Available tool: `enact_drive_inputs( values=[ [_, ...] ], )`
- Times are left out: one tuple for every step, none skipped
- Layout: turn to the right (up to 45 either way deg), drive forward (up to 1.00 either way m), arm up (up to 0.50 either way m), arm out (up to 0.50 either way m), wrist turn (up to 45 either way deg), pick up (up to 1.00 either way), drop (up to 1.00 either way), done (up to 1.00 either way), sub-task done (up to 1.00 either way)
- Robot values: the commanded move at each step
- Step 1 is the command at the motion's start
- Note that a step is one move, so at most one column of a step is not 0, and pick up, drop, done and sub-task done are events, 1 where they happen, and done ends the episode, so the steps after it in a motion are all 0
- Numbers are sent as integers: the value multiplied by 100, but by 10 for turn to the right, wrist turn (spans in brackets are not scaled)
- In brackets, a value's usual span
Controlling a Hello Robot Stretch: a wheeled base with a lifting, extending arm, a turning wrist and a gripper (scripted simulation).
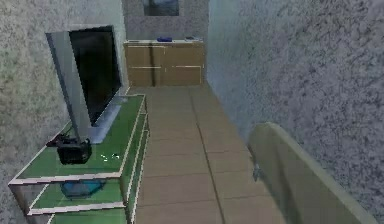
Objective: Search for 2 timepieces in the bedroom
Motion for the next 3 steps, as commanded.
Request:
enact_drive_inputs(
  values=[
    [0,75,0,0,0,0,0,0,0],
    [-450,0,0,0,0,0,0,0,0],
    [-180,0,0,0,0,0,0,0,0]
  ],
)
